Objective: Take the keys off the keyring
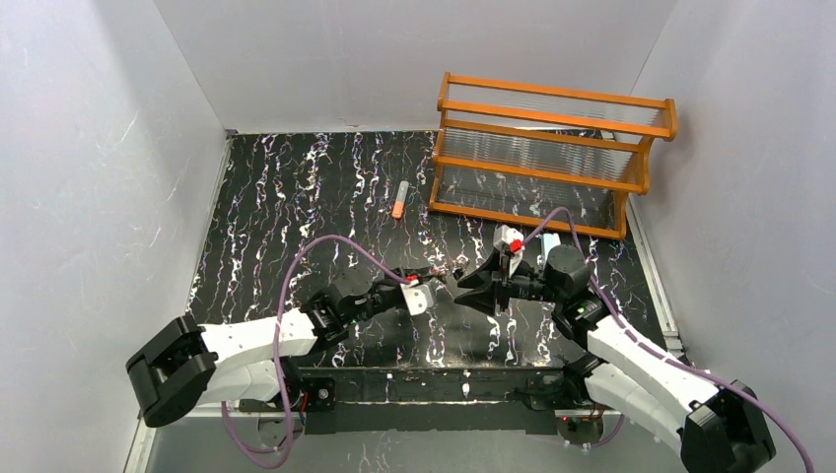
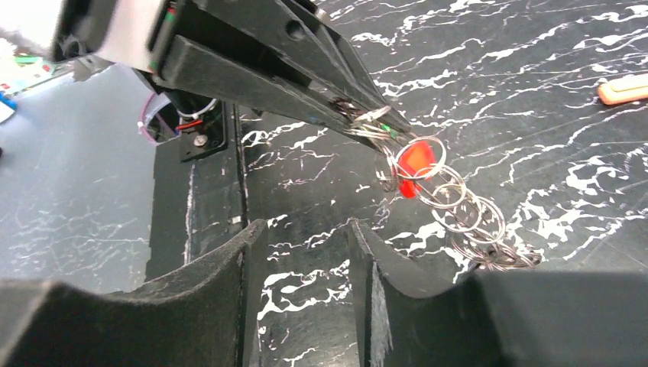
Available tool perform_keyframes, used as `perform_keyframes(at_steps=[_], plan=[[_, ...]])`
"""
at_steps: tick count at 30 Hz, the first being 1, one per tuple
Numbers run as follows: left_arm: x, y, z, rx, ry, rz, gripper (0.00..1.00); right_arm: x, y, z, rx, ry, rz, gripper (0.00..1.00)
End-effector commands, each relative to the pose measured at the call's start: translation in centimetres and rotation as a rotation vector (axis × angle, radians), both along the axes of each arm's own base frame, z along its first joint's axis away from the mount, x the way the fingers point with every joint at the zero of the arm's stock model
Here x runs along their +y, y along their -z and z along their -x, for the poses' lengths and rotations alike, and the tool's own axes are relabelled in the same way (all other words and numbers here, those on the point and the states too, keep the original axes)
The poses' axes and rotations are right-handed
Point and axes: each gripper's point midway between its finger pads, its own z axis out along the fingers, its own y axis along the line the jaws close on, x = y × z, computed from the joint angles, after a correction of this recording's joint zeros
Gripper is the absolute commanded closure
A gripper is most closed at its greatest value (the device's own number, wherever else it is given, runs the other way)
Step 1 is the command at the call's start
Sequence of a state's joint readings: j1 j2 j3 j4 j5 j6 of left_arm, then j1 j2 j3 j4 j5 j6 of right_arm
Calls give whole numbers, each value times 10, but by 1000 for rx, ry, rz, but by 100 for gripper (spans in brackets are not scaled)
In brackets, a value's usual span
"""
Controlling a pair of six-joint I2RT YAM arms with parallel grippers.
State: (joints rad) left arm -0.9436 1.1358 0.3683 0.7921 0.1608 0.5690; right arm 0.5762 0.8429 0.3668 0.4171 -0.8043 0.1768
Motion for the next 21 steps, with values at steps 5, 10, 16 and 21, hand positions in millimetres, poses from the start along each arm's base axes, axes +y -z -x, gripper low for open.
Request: perform_keyframes(at_steps=[5, 10, 16, 21], plan=[[4, -57, -9, -199, -58, -122, 100, -13, -18, -13, -63, 178, -119, 44], [3, -62, -3, -175, -47, -93, 100, -12, -21, -8, -91, 167, -251, 44], [4, -63, 2, -129, -52, -66, 100, -8, -28, -9, -201, 143, -311, 41], [4, -69, -2, -46, -102, -10, 100, 2, -32, -15, -281, 147, -345, 41]])
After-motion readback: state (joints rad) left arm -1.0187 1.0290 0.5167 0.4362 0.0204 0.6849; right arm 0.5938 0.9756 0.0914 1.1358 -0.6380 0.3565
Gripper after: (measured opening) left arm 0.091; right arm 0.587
